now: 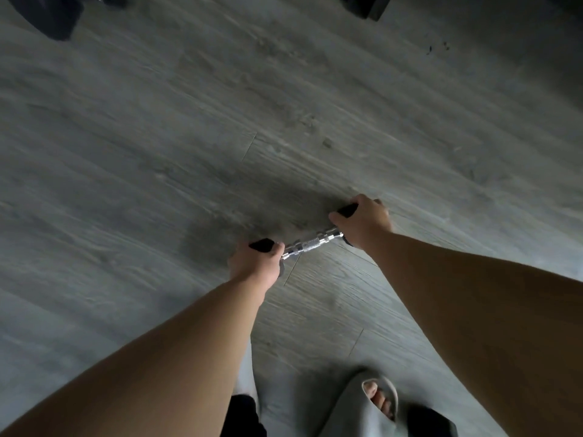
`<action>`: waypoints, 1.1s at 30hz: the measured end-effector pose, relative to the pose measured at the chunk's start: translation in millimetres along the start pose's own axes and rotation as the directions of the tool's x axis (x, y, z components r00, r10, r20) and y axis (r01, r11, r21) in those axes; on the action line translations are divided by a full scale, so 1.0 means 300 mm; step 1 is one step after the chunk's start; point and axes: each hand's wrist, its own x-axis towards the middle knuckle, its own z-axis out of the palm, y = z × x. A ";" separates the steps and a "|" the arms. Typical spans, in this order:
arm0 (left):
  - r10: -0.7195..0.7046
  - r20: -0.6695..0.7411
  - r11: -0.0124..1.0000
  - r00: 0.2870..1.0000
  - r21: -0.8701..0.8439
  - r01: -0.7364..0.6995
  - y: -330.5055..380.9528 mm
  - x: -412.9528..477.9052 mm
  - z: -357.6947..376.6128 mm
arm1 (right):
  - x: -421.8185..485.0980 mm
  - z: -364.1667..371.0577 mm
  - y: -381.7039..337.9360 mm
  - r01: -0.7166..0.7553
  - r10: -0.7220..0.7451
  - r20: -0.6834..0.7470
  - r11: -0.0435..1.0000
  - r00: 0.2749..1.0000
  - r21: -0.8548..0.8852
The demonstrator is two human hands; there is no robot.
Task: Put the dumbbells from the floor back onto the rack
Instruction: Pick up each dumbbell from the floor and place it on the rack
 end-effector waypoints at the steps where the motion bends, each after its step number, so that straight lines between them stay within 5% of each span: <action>1: 0.014 0.000 1.000 1.000 0.003 -0.014 -0.002 -0.006 -0.014 | -0.012 -0.003 0.003 0.007 -0.007 0.003 1.000 1.000 0.010; 7: 0.193 -0.096 0.980 0.977 0.071 -0.186 0.130 -0.186 -0.190 | -0.224 -0.129 -0.035 -0.026 0.032 -0.026 0.981 0.999 0.193; 15: 0.476 -0.155 0.873 0.866 0.205 -0.443 0.578 -0.744 -0.534 | -0.701 -0.610 -0.231 -0.036 0.155 -0.170 0.835 0.973 0.549; 21: 0.746 -0.066 0.657 0.663 0.238 -0.716 0.934 -1.263 -0.795 | -1.140 -1.014 -0.374 -0.019 0.339 -0.132 0.409 0.931 0.912; 27: 0.926 0.121 0.307 0.357 0.307 -0.901 1.295 -1.769 -0.983 | -1.537 -1.348 -0.511 0.038 0.427 -0.053 0.044 0.903 0.998; 33: 0.931 0.302 0.080 0.207 0.385 -0.920 1.587 -2.160 -1.011 | -1.712 -1.585 -0.572 0.105 0.424 0.000 -0.224 0.906 0.969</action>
